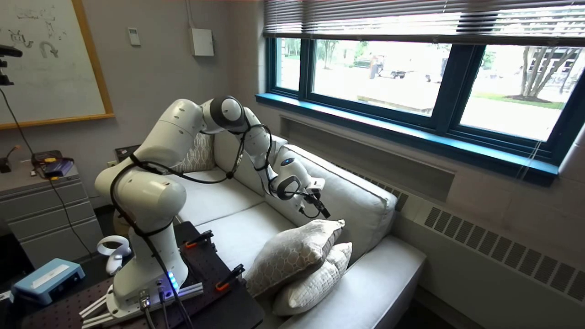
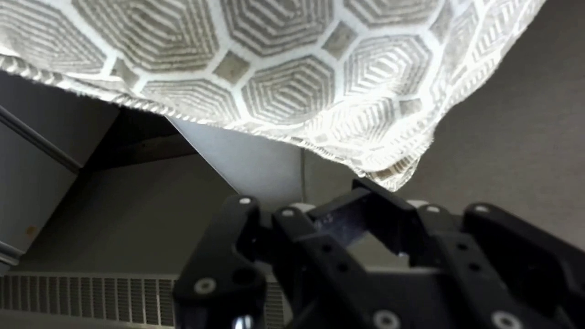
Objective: Set the two pillows against the armrest
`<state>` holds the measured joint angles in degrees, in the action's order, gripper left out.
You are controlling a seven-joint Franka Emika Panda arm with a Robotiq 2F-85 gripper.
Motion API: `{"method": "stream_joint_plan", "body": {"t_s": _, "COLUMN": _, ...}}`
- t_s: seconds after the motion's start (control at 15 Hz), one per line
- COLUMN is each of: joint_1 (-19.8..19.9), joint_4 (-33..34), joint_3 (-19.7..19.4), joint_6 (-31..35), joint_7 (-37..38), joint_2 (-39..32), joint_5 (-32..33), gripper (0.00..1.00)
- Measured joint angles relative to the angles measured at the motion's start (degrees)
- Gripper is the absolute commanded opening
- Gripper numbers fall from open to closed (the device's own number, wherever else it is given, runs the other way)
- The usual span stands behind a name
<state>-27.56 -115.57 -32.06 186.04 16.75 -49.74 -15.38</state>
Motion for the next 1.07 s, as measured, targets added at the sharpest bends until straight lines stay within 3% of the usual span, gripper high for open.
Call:
{"method": "stream_joint_plan", "body": {"t_s": 0.2, "joint_1": 1.83, "joint_4": 0.31, "joint_3": 2.85, "joint_6": -1.22, "joint_7": -4.59, "joint_2": 0.10, "joint_5": 4.77, "gripper": 0.51}}
{"method": "stream_joint_plan", "body": {"t_s": 0.6, "joint_1": 15.39, "joint_4": 4.66, "joint_3": 13.01, "joint_6": -7.00, "joint_7": -16.18, "joint_2": -1.95, "joint_5": 16.79, "gripper": 0.97}}
{"method": "stream_joint_plan", "body": {"t_s": 0.8, "joint_1": 20.44, "joint_4": 7.10, "joint_3": 15.68, "joint_6": -9.87, "joint_7": -20.95, "joint_2": -3.05, "joint_5": 21.55, "gripper": 1.00}}
{"method": "stream_joint_plan", "body": {"t_s": 1.07, "joint_1": 20.24, "joint_4": 6.69, "joint_3": 14.29, "joint_6": -10.16, "joint_7": -21.57, "joint_2": -2.49, "joint_5": 24.05, "gripper": 1.00}}
